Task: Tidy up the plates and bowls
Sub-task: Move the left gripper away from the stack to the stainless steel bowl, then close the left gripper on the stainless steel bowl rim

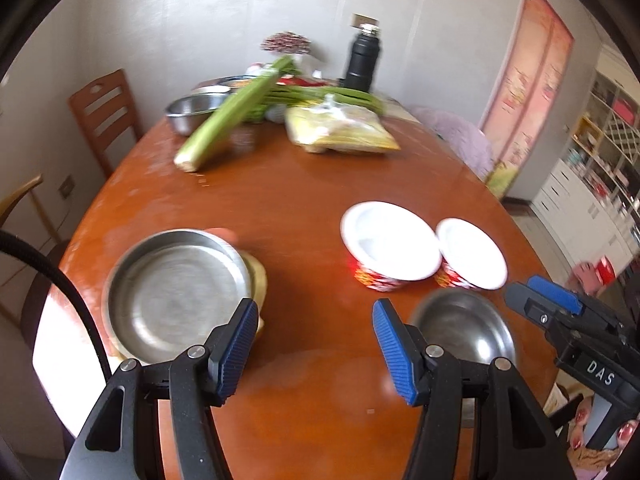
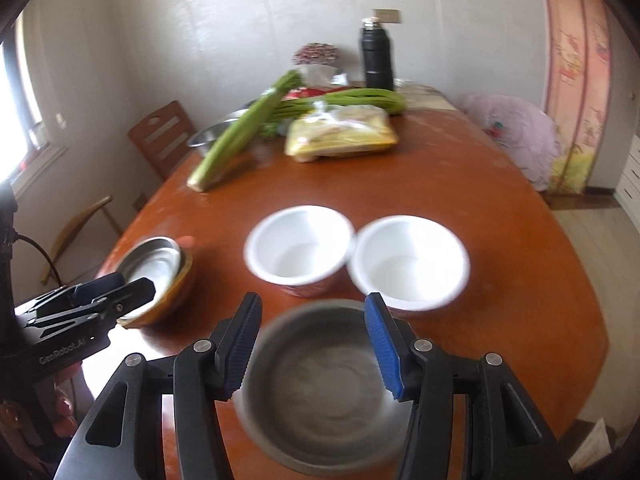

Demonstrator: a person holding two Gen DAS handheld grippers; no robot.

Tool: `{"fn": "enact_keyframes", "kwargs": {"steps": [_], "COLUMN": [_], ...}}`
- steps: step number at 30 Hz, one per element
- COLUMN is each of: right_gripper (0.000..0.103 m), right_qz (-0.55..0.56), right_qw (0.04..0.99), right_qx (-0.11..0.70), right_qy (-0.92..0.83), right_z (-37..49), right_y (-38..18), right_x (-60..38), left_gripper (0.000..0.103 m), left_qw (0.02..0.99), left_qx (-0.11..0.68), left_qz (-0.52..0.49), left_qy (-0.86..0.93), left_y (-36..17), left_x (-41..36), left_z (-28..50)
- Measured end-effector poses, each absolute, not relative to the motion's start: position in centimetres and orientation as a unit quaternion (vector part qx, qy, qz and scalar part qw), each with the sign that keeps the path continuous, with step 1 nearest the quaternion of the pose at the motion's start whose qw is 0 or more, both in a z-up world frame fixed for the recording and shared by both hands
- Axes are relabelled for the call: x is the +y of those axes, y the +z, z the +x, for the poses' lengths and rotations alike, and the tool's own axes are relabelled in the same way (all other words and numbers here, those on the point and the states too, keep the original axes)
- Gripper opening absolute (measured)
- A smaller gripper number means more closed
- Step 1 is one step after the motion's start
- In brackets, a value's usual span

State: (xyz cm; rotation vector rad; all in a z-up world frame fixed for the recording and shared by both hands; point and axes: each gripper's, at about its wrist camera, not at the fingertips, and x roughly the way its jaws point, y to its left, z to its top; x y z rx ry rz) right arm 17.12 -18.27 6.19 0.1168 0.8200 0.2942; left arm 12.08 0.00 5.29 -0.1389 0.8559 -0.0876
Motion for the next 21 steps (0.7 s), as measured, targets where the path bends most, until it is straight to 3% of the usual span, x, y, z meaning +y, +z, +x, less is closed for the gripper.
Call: {"fn": "enact_keyframes", "kwargs": {"steps": [21], "right_gripper": [0.057], "right_qz": [0.04], "right_qw": [0.877], "right_qx": [0.457], "right_qy": [0.139], "right_z": [17.8], "right_y": [0.6], "right_x": [-23.5], "left_gripper": [0.06], "left_qw": [0.873], "left_qx": [0.48], "left_qz": [-0.029], "left_qy": [-0.082], "left_y": [0.6], "left_x": [-7.4], "left_z": [14.7]}}
